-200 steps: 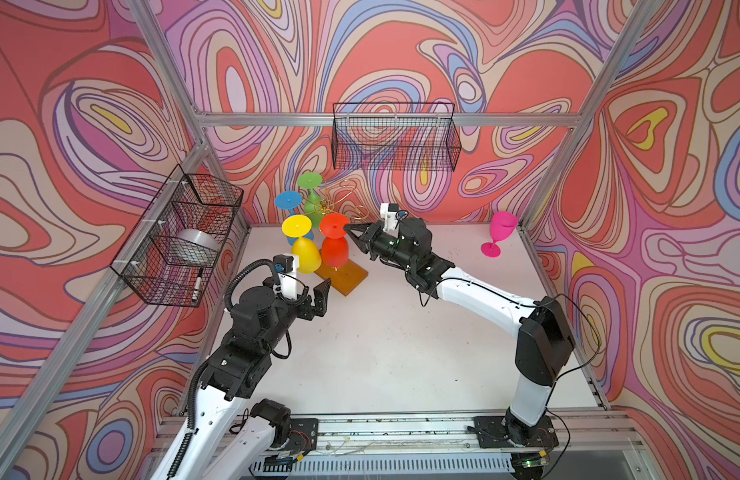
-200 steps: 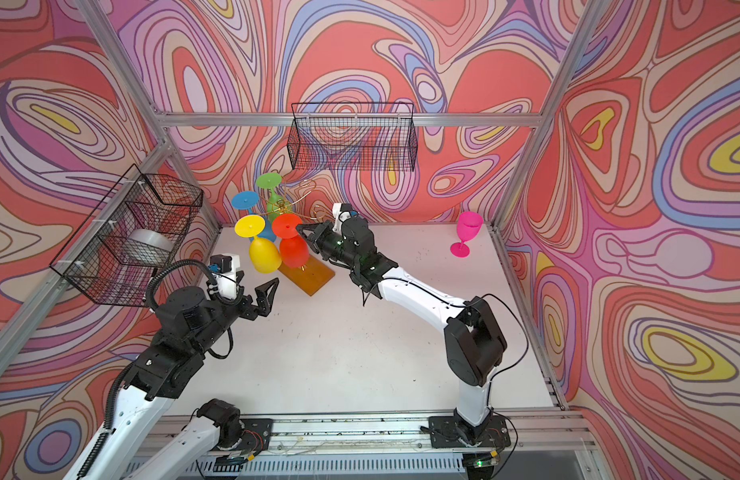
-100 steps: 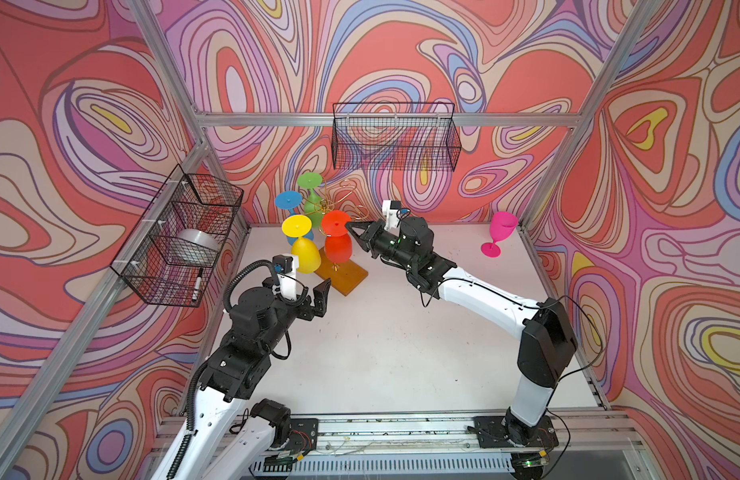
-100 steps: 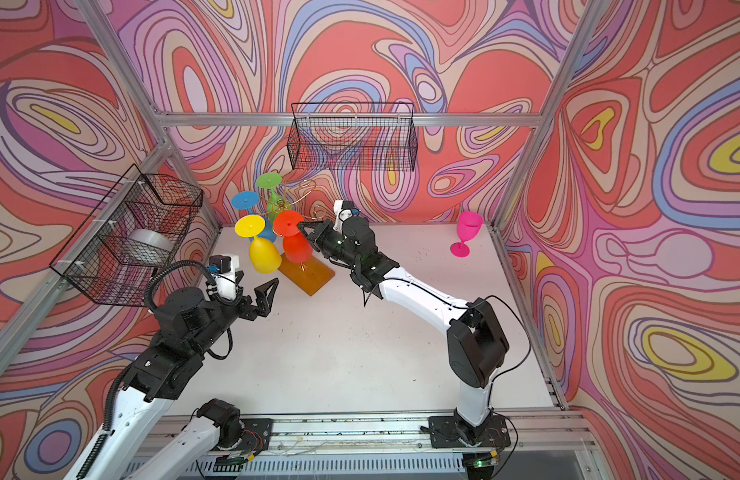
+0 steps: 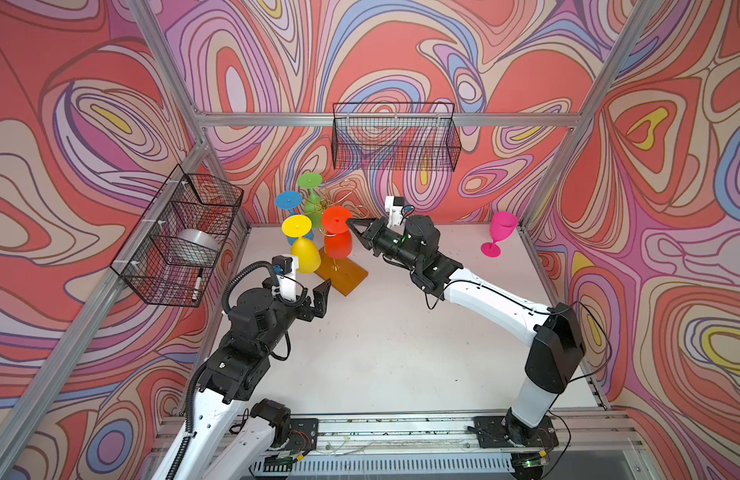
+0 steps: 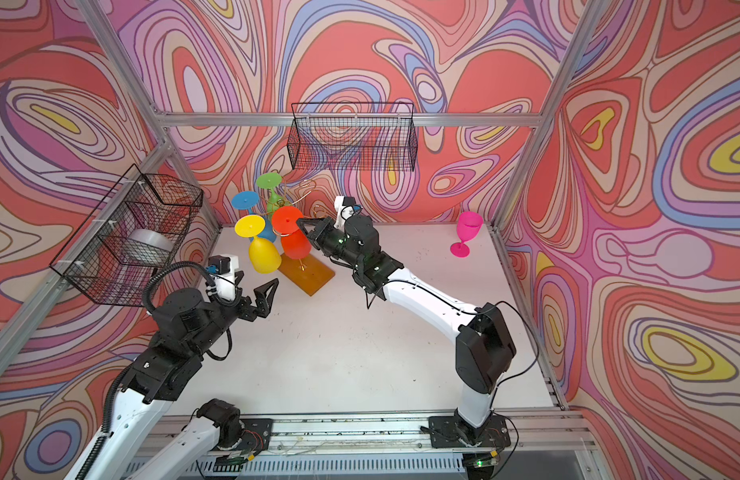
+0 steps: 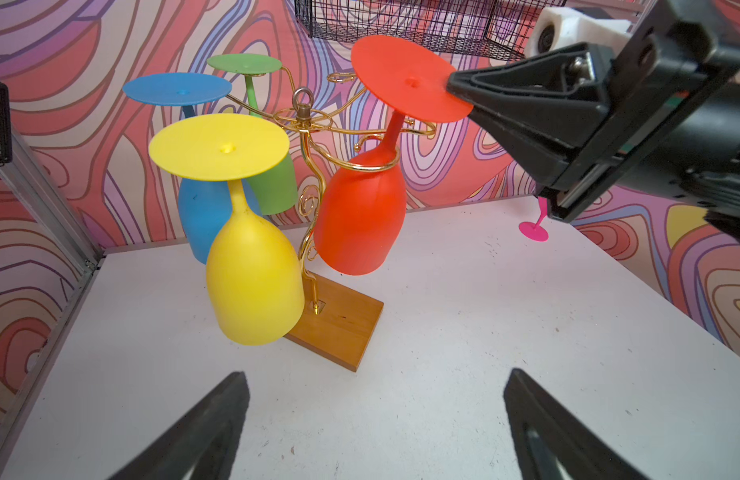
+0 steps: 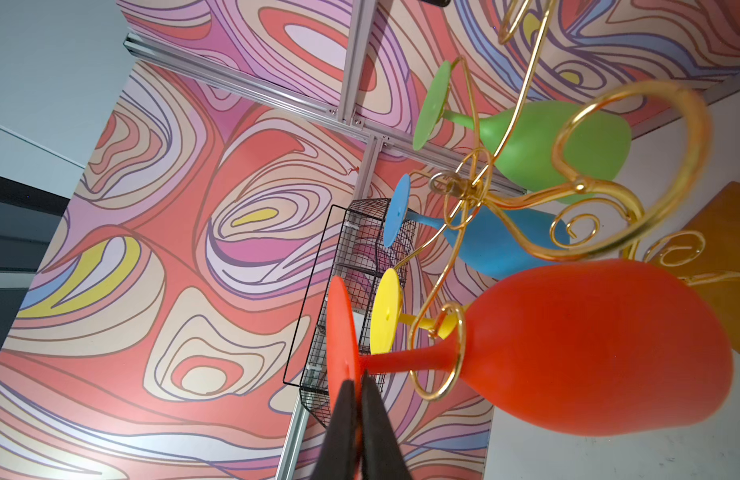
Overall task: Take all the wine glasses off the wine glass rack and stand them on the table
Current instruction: 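Close the right gripper on the red glass foot edge, then slide the red glass off its rack hook with the right gripper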
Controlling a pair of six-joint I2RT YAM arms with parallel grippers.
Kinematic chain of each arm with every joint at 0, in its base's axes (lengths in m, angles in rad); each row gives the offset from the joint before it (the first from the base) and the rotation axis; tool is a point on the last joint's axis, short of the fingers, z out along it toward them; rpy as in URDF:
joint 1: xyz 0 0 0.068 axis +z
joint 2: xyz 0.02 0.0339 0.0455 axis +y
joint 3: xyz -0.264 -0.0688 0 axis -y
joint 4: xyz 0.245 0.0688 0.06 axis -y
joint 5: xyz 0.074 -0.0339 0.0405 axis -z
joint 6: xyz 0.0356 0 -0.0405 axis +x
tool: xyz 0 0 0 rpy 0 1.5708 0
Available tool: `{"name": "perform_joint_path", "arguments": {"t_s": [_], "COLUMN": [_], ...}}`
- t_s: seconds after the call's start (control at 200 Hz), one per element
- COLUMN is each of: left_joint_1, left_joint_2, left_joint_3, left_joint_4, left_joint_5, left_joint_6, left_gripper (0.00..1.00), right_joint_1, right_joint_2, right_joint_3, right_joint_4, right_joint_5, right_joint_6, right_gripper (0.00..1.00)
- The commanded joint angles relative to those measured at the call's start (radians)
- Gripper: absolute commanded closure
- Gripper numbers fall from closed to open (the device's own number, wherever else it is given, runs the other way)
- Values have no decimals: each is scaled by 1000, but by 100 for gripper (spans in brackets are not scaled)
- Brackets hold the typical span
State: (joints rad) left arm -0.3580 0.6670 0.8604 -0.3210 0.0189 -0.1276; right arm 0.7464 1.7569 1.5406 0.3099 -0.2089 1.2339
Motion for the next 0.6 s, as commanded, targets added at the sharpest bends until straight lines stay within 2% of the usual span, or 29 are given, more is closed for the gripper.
{"name": "perform_joint_path", "arguments": {"t_s": [0.0,0.596], "left_joint_1": [6,7], "left_joint_2": [-10,-20], "left_joint_3": [3,3], "left_joint_4": [-16,-17], "left_joint_5": [11,14], "left_joint_6": [-3,-3], "left_gripper": [4,4], "right_joint_1": [13,44], "right_joint_2": [-35,32], "right_joint_3": [-11,50], "right_joint_4": [-8,-48], "right_joint_5": [13,-5], "right_joint_6": [-23,-21], "right_gripper": [100,100]}}
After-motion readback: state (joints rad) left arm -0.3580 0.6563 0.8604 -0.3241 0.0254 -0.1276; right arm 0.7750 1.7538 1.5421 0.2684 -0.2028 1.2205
